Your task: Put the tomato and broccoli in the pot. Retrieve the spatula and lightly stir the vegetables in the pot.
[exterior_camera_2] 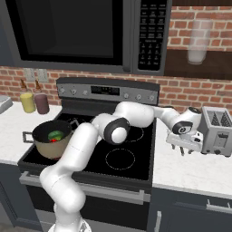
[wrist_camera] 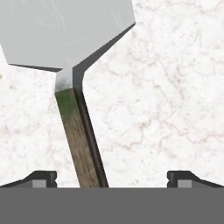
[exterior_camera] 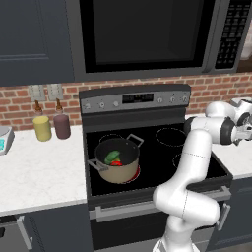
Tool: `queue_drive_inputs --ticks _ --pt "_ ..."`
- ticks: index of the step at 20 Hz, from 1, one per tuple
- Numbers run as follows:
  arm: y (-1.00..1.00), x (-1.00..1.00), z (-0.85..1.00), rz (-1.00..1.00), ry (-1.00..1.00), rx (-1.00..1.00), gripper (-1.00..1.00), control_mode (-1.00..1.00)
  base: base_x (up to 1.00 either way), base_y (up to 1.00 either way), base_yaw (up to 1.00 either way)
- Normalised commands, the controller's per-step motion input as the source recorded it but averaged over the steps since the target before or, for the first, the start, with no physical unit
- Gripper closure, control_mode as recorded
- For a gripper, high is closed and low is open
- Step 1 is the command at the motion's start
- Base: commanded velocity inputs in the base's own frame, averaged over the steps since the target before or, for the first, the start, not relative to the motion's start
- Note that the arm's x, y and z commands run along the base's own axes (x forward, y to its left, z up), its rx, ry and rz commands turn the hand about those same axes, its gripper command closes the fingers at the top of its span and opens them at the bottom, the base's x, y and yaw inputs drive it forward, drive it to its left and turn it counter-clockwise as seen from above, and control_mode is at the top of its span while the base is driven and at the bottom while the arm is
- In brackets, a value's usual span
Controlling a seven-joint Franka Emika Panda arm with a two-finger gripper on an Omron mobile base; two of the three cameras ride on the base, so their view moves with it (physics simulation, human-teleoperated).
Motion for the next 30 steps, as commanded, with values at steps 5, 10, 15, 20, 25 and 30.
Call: queue_drive_inputs --ticks 5,10,15,20,25,30 --pt "0.0 0.0 0.0 0.0 0.0 0.0 -1.0 -1.0 0.0 0.0 0.0" --pt "0.0 0.0 0.0 -0.01 0.0 0.0 1.0 -1.0 0.0 0.0 0.0" --pt "-0.01 0.0 0.0 -0.02 0.01 0.0 1.0 -1.0 0.0 0.0 0.0" --pt "-0.01 0.0 0.0 0.0 0.01 0.0 1.0 -1.0 0.0 0.0 0.0" --pt "0.0 0.0 0.01 0.0 0.01 0.0 1.0 -1.0 0.0 0.0 0.0" --pt "0.2 -0.06 0.35 0.0 -0.02 0.0 1.0 -1.0 0.0 0.0 0.0"
